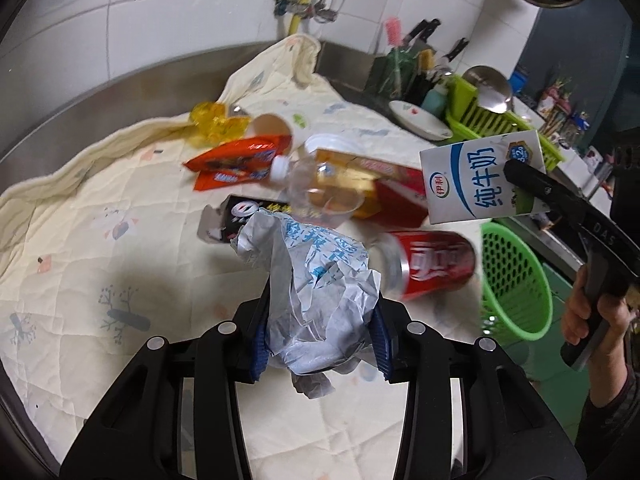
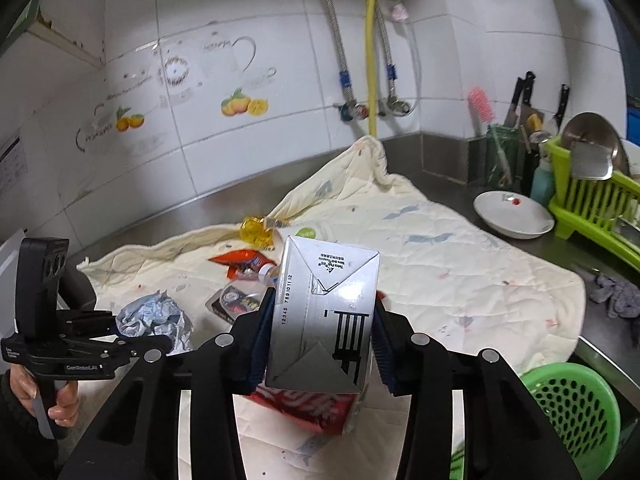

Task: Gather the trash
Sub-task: 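Carry the paper into the green basket with the left tool while the right drops the milk carton there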

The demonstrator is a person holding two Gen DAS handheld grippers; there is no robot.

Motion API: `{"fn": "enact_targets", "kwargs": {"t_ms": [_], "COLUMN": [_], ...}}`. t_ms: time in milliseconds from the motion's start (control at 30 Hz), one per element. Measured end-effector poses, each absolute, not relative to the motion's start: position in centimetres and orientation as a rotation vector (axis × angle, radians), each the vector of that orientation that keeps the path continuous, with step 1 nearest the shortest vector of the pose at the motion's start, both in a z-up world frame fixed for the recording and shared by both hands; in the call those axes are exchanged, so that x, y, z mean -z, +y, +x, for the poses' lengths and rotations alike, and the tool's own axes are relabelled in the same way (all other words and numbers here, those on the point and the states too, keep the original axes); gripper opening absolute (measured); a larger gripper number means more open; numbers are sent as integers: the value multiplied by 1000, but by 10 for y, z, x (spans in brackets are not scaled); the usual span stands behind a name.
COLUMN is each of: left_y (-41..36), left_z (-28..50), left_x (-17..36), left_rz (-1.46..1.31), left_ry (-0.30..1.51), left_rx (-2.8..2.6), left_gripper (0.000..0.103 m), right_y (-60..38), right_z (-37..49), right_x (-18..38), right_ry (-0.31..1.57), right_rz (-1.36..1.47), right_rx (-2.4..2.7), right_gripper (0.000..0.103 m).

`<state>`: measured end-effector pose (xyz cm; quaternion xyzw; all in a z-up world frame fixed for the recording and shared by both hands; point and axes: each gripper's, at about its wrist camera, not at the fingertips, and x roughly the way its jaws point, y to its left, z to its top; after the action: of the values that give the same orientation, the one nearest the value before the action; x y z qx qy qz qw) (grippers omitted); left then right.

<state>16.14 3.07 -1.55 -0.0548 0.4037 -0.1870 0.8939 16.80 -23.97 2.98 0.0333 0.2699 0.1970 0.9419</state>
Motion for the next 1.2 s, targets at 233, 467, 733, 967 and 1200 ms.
{"fn": "enact_targets", "kwargs": {"t_ms": [233, 467, 733, 967, 1200], "left_y": [4, -41, -104, -164, -227], "left_z": [151, 141, 138, 142, 150], "left_x": [-6, -18, -24, -17, 0], "left_rz": [-96, -64, -27, 12, 54], "left_ry": [797, 773, 783, 820, 869], "left_rx": [468, 576, 695, 766, 819], "left_gripper": [41, 41, 41, 41, 41], "right_y": [-285, -352, -423, -455, -469], "right_z": [140, 109, 88, 80, 63], "right_x": [-41, -21, 30, 62, 63], "right_ry": [529, 585, 706, 762, 739], "right_rz": [63, 71, 88, 143, 182], "right_rx": [-275, -86, 109, 168, 194], "right_gripper": [42, 42, 43, 49, 64]}}
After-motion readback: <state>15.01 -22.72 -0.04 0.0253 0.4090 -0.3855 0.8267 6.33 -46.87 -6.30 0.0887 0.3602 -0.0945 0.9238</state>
